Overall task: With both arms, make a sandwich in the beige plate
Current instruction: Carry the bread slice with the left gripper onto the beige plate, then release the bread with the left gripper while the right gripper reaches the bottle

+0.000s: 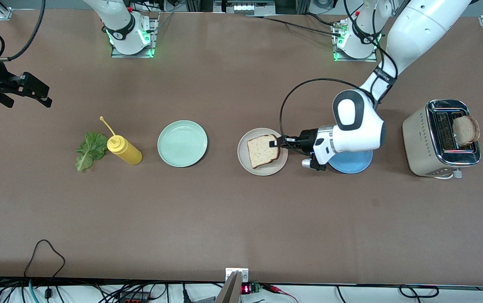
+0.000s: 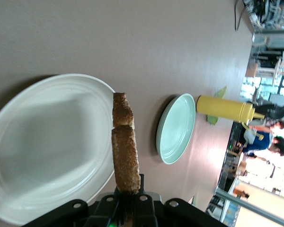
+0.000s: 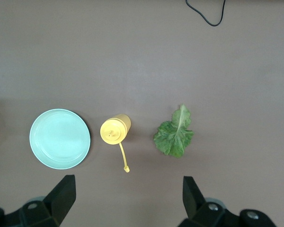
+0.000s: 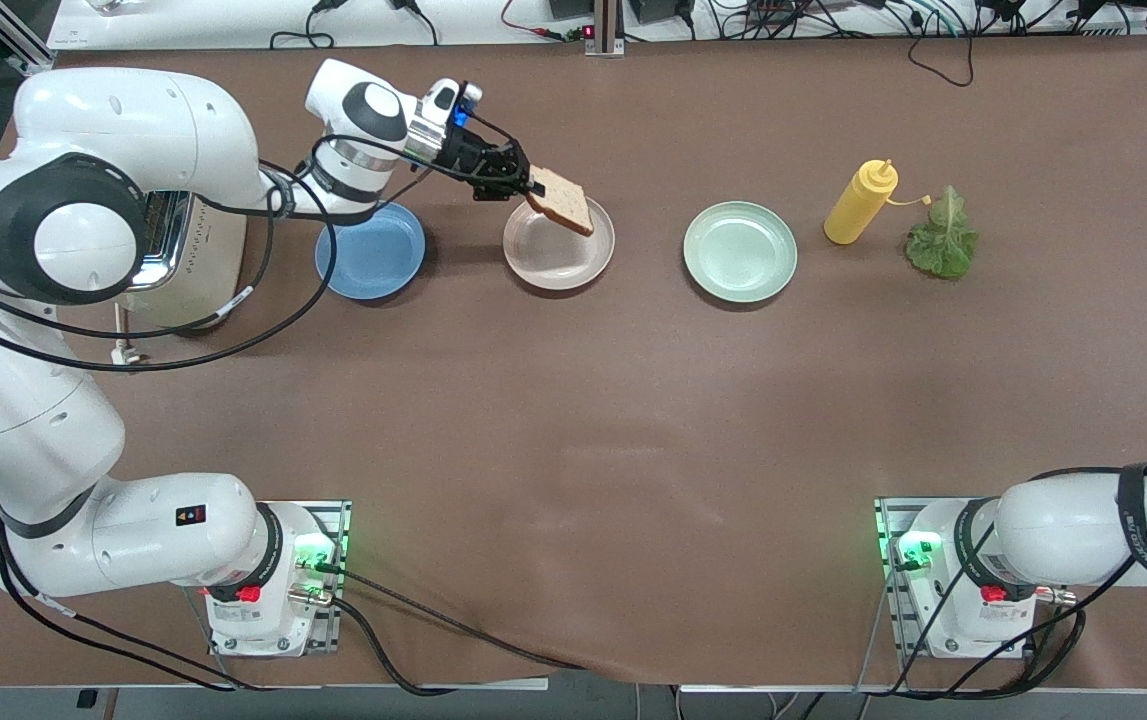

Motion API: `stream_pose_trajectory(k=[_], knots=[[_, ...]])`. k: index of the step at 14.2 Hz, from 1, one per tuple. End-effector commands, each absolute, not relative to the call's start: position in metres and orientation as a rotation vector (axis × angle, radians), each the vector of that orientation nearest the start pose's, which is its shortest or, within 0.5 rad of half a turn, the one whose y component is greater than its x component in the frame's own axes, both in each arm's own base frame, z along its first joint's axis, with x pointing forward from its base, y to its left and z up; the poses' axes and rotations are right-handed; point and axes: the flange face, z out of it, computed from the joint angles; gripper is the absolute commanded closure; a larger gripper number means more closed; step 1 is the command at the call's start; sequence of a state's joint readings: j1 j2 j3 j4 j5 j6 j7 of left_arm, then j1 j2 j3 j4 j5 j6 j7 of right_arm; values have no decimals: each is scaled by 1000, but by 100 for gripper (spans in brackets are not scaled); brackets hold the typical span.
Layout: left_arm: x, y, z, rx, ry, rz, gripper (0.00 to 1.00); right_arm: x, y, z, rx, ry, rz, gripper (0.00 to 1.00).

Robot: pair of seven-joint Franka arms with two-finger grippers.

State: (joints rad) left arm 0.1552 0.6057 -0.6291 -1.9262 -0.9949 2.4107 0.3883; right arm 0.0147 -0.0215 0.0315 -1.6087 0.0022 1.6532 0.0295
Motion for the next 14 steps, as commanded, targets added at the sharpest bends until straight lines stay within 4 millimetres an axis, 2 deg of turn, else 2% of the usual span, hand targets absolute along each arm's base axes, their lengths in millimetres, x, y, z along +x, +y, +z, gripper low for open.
stream_pose_trajectory(k=[1, 4, 6, 9, 10, 11, 12, 14], knots=[[563, -275, 218, 2157, -4, -132, 100, 551, 27, 624, -3120, -22, -116, 0], [560, -273, 205, 2163, -4, -134, 100, 551, 28, 624, -3119, -24, -123, 0], [553, -266, 185, 2175, -28, -120, 100, 552, 28, 623, -3118, -24, -121, 0], [548, -267, 182, 2164, -4, -132, 99, 555, 28, 616, -3113, -50, -99, 0], [547, -270, 183, 2154, 12, -134, 88, 556, 28, 616, -3096, -45, -96, 0], [547, -270, 183, 2155, 9, -131, 48, 558, 25, 611, -3059, -26, -75, 0], [548, -269, 183, 2155, 8, -128, 0, 560, 25, 605, -3050, -75, -59, 0], [550, -266, 185, 2156, -2, -113, 0, 564, 22, 595, -3010, -247, -57, 0]])
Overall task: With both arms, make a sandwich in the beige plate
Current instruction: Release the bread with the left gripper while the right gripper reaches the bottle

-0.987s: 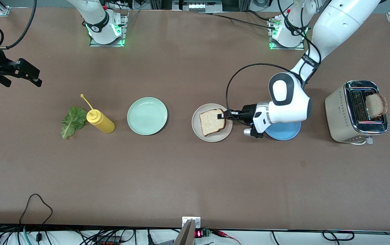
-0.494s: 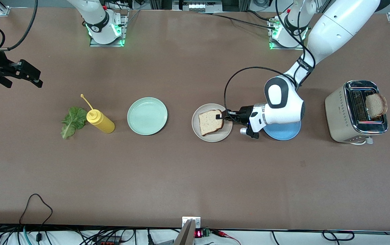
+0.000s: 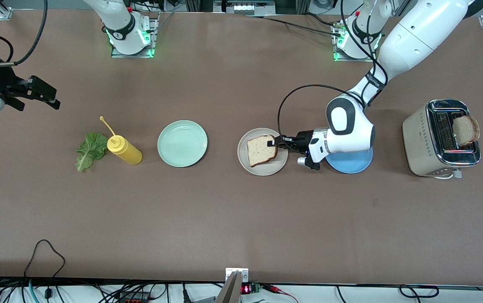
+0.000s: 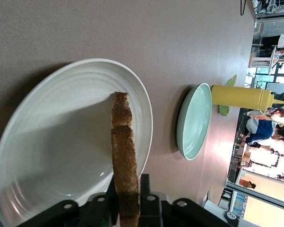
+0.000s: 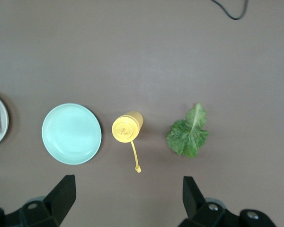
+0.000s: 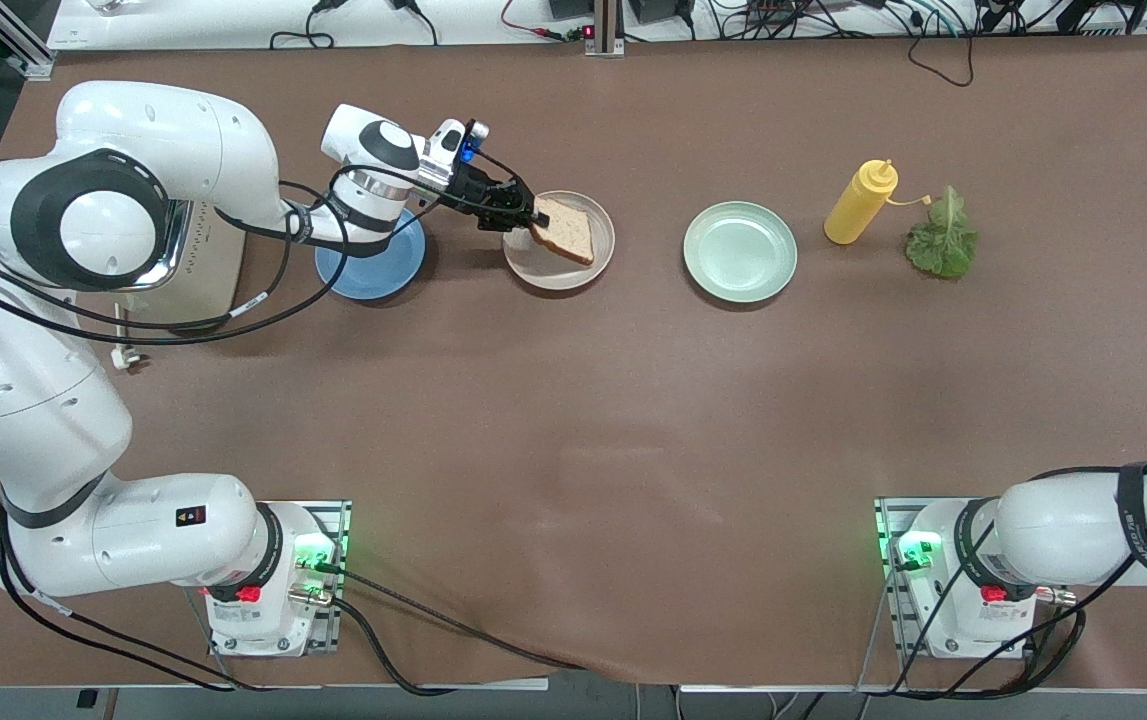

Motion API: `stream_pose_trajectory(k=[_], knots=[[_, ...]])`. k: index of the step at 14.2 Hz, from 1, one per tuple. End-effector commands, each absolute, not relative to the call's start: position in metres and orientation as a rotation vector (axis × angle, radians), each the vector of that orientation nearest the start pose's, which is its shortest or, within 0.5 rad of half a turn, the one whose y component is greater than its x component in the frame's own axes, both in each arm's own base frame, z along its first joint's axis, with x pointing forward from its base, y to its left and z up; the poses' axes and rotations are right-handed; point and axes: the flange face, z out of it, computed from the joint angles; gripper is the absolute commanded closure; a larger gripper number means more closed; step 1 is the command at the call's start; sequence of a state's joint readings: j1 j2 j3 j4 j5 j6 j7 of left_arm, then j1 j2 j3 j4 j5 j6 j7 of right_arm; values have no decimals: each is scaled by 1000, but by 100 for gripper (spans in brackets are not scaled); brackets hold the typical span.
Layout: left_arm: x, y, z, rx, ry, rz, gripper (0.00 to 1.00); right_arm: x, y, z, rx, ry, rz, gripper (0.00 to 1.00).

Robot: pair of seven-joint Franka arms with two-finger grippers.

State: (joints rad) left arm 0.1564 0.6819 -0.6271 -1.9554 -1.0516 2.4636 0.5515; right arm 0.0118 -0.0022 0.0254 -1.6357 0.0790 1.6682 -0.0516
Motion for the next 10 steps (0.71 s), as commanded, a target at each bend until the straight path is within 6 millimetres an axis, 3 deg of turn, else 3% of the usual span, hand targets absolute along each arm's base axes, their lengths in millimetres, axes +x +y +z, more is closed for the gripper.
stream_pose_trajectory(k=[1, 5, 7, 10], knots=[[552, -267, 190, 2159, -7, -104, 0, 568, 16, 589, -2953, -296, -56, 0], [558, -260, 212, 2185, -41, -56, 0, 576, -22, 566, -2705, -703, -161, 0], [558, -258, 213, 2207, -84, -50, 0, 586, -52, 541, -2563, -833, -243, 0], [571, -245, 226, 2287, -262, -4, 0, 604, -94, 482, -2286, -1003, -415, 0]])
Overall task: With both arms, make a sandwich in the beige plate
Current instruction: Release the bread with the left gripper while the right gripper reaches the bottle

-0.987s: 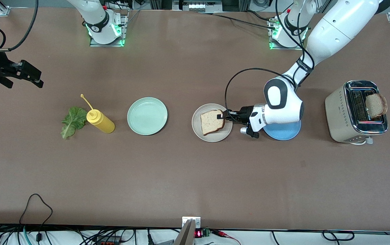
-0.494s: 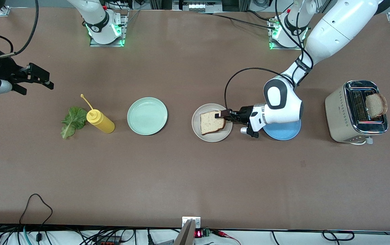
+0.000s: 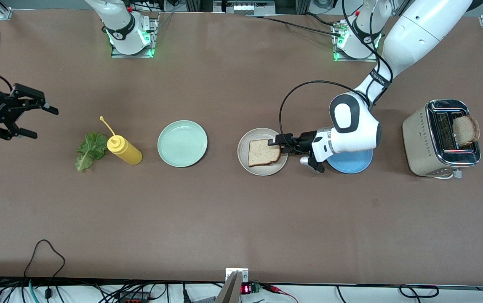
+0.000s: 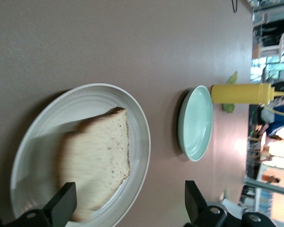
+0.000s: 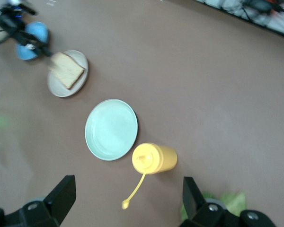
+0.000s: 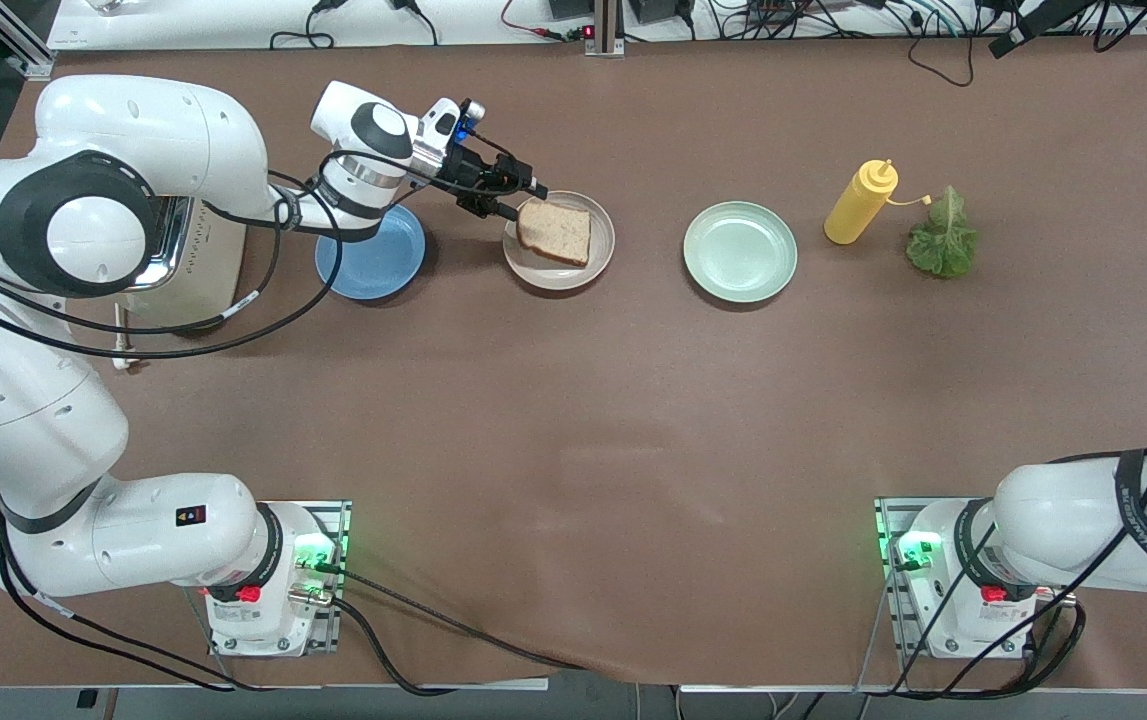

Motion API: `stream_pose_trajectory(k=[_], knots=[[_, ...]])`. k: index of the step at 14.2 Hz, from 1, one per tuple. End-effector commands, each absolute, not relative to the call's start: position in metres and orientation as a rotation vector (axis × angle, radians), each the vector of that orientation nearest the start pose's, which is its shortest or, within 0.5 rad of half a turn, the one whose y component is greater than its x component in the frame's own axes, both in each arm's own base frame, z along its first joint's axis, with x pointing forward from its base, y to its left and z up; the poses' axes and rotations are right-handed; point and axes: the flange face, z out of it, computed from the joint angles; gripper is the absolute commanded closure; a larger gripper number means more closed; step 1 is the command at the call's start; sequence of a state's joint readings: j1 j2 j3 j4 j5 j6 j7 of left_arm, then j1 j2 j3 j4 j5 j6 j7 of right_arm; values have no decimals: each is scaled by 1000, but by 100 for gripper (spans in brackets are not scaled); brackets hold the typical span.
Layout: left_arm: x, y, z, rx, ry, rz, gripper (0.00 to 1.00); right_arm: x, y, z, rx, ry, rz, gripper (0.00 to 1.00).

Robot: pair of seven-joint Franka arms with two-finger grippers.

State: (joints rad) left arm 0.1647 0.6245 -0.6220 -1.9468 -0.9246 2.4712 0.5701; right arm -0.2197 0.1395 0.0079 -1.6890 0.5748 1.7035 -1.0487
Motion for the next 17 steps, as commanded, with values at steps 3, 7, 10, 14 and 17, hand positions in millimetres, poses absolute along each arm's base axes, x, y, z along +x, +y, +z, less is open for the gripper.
stream_pose_trajectory(k=[3, 7, 10, 14, 17], knots=[[580, -235, 236, 2298, -333, -10, 0, 615, -115, 427, -2091, -1092, -541, 0], [597, -227, 273, 2425, -506, -60, 0, 615, -140, 352, -1841, -1169, -714, 0], [613, -222, 306, 2591, -648, -141, 0, 607, -152, 292, -1700, -1195, -823, 0], [618, -210, 329, 2719, -712, -288, 0, 587, -153, 224, -1579, -1214, -958, 0], [625, -182, 346, 2859, -748, -402, 0, 560, -136, 171, -1514, -1164, -1038, 0]])
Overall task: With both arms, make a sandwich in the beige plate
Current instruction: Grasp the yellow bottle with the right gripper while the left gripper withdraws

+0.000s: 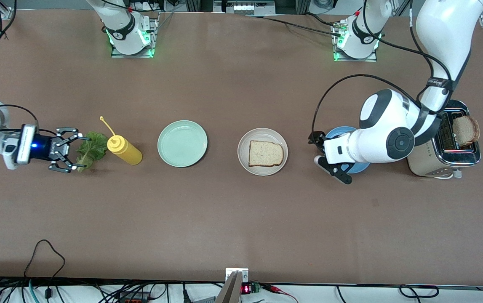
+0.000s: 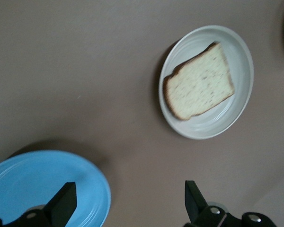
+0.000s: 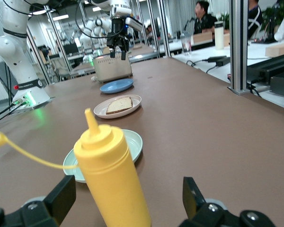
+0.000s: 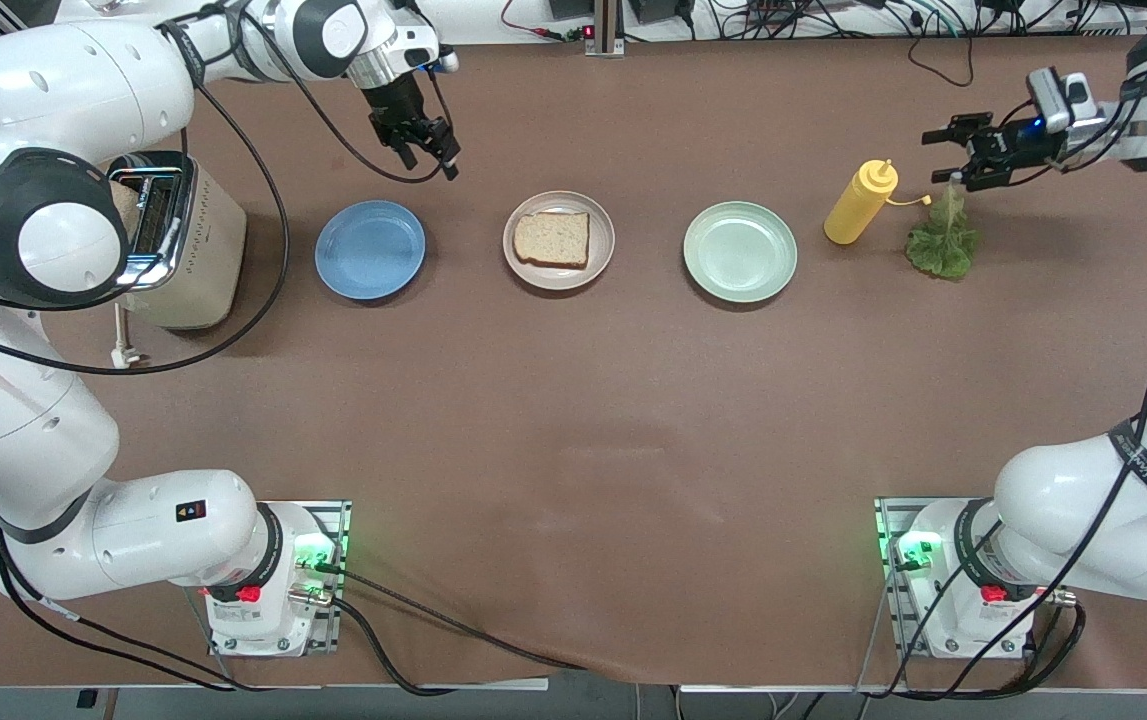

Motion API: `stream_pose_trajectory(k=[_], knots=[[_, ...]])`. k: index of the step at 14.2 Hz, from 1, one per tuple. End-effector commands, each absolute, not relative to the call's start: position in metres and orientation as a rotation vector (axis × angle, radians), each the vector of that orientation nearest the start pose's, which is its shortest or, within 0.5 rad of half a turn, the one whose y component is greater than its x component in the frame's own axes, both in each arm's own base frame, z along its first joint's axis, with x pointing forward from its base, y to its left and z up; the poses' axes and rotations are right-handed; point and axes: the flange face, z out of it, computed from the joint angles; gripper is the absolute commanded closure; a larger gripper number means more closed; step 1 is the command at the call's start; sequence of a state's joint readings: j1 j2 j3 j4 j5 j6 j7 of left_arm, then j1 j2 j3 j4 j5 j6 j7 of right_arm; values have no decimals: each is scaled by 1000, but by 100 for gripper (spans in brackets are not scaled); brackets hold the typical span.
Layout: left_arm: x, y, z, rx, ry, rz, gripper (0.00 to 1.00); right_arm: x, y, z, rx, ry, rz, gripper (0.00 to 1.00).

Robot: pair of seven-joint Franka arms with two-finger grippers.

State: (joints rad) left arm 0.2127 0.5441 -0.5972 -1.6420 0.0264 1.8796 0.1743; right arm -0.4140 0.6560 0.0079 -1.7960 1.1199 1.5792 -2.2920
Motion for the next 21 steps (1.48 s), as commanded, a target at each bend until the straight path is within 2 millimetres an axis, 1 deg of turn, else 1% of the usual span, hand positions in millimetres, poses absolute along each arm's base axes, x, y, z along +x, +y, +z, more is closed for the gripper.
stream_pose_trajectory(k=[1, 2, 3, 4, 6, 7, 8, 9, 10, 11, 12, 13, 14, 15, 17, 19, 20, 21], knots=[[626, -175, 352, -3121, 789, 474, 0, 555, -132, 156, -1494, -1161, -1063, 0], [626, -171, 359, -3095, 763, 492, 0, 552, -128, 142, -1474, -1171, -1079, 0], [627, -166, 375, -3073, 738, 491, 0, 550, -125, 133, -1456, -1176, -1100, 0], [630, -160, 392, -3052, 722, 472, 0, 548, -121, 129, -1431, -1187, -1132, 0], [636, -143, 441, -2999, 668, 482, 0, 546, -115, 122, -1387, -1238, -1175, 0], [637, -135, 461, -3000, 633, 499, 0, 545, -110, 118, -1361, -1268, -1195, 0], [637, -129, 476, -3001, 614, 508, 0, 545, -105, 114, -1342, -1287, -1208, 0], [640, -116, 494, -3015, 577, 485, 0, 544, -99, 111, -1322, -1299, -1218, 0], [646, -109, 514, -3037, 552, 420, 0, 545, -92, 107, -1305, -1287, -1241, 0], [650, -103, 522, -3042, 522, 369, 0, 544, -86, 102, -1289, -1281, -1256, 0], [646, -101, 537, -3040, 490, 320, 0, 544, -80, 99, -1279, -1283, -1263, 0], [641, -87, 541, -3030, 427, 316, 0, 543, -76, 97, -1274, -1279, -1265, 0], [630, -83, 549, -3027, 395, 283, 0, 543, -73, 97, -1274, -1274, -1269, 0], [620, -74, 558, -3024, 343, 229, 0, 545, -68, 97, -1273, -1264, -1279, 0], [603, -45, 567, -3063, 238, 187, 0, 547, -58, 96, -1265, -1260, -1279, 0], [582, -41, 566, -3060, 204, 148, 0, 551, -46, 98, -1259, -1252, -1289, 0], [574, -28, 573, -3066, 170, 35, 0, 552, -42, 99, -1259, -1250, -1291, 0], [570, -20, 571, -3072, 150, -33, 0, 554, -34, 99, -1255, -1249, -1293, 0]])
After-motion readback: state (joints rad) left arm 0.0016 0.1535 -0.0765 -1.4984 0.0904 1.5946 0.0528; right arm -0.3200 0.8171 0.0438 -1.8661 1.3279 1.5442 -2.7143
